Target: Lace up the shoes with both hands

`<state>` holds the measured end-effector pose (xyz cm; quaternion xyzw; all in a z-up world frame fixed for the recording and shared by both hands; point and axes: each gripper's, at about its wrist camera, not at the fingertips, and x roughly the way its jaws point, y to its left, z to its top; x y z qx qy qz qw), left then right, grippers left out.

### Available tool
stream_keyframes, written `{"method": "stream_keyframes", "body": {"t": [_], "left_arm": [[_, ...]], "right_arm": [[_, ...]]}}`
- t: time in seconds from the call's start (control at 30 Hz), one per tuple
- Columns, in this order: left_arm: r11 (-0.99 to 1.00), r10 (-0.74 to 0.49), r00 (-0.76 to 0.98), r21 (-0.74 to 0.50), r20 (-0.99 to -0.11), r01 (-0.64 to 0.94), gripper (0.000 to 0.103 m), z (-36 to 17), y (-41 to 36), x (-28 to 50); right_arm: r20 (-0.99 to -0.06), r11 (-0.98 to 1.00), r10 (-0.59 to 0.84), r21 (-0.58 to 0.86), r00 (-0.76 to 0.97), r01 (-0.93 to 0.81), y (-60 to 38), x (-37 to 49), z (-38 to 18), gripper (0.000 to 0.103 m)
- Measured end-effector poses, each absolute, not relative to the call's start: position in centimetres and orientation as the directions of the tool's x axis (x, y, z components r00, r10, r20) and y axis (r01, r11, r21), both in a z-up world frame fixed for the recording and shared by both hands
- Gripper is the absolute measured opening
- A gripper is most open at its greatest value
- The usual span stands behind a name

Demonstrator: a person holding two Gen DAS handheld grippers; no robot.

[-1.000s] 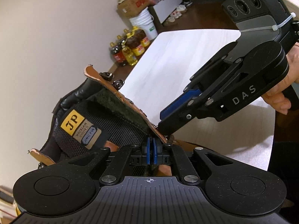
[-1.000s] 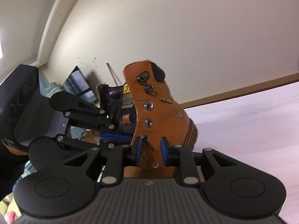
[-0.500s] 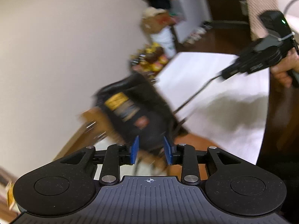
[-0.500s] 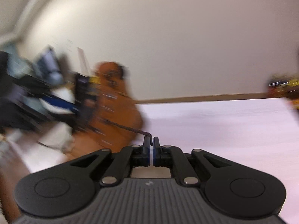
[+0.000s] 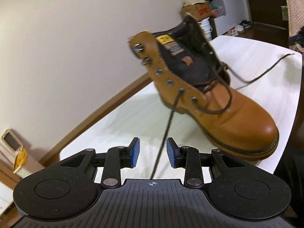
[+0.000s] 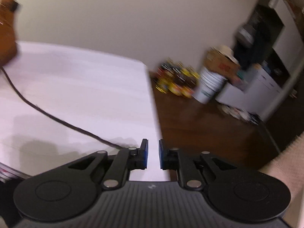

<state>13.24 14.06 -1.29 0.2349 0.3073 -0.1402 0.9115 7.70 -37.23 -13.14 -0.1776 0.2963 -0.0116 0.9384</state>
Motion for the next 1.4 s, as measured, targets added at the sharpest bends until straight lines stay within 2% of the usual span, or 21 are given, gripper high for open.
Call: {"method": "stream_keyframes", "body": {"t": [0.03,0.13,0.3,0.37,0.43,0.53,0.67,0.77,0.8,0.83,1.0,1.13,1.3,1.4], "left_arm": [[0.848,-0.111,0.778,0.35,-0.618,0.399,0.036,-1.5,13.7,13.5],[0.825,-0.109,0.8,0.396,-0.59,0.404,0.036,-2.0,12.6,14.2],[0.778,-0.115,0.819,0.462,-0.562,0.427,0.035,-2.7,11.4,15.2],[0.756,-0.115,0.817,0.484,-0.564,0.441,0.03,-3.0,11.0,15.6],[0.741,-0.12,0.815,0.495,-0.567,0.454,0.01,-3.2,10.8,15.7],[0.737,-0.132,0.816,0.495,-0.563,0.46,0.007,-3.2,10.8,15.8],[0.746,-0.142,0.818,0.483,-0.557,0.459,0.005,-3.4,11.1,16.0],[0.752,-0.151,0.832,0.484,-0.534,0.447,0.004,-3.5,11.3,15.7],[0.752,-0.152,0.842,0.492,-0.518,0.438,0.003,-3.5,11.4,15.4],[0.753,-0.146,0.846,0.498,-0.512,0.431,0.003,-3.5,11.6,15.3],[0.787,-0.082,0.84,0.483,-0.536,0.384,0.002,-4.0,14.2,14.0],[0.806,-0.102,0.824,0.44,-0.557,0.397,0.002,-4.4,14.7,12.2],[0.817,-0.125,0.809,0.403,-0.574,0.412,0.002,-4.9,14.2,11.2],[0.834,-0.149,0.801,0.362,-0.58,0.417,0.002,-4.8,14.3,11.1]], "right_arm": [[-0.548,0.939,-0.099,-0.329,0.831,-0.105,-36.5,7.7,-13.0,0.015],[-0.515,0.913,0.172,-0.237,0.84,-0.333,-30.8,8.2,-12.5,0.019],[-0.503,0.82,0.358,-0.234,0.787,-0.523,-23.8,10.4,-12.9,0.02],[-0.506,0.782,0.386,-0.264,0.771,-0.565,-21.5,11.2,-13.3,0.021],[-0.504,0.757,0.396,-0.295,0.767,-0.584,-19.6,11.4,-13.5,0.021],[-0.504,0.724,0.401,-0.337,0.765,-0.602,-17.3,12.0,-13.8,0.021],[-0.507,0.688,0.396,-0.389,0.766,-0.613,-15.6,13.8,-14.4,0.021],[-0.529,0.681,0.398,-0.377,0.749,-0.628,-15.7,14.2,-15.0,0.02],[-0.53,0.688,0.404,-0.361,0.746,-0.629,-15.8,14.3,-15.1,0.009],[-0.53,0.696,0.41,-0.345,0.742,-0.63,-16.0,14.5,-15.1,0.004],[-0.547,0.758,0.314,-0.348,0.776,-0.551,-19.0,14.8,-15.3,0.003],[-0.582,0.794,0.263,-0.322,0.769,-0.516,-22.5,14.0,-15.8,0.003],[-0.623,0.783,0.29,-0.282,0.727,-0.554,-22.6,11.8,-16.4,0.003],[-0.65,0.796,0.343,-0.183,0.678,-0.577,-22.7,11.2,-16.6,0.003]]}}
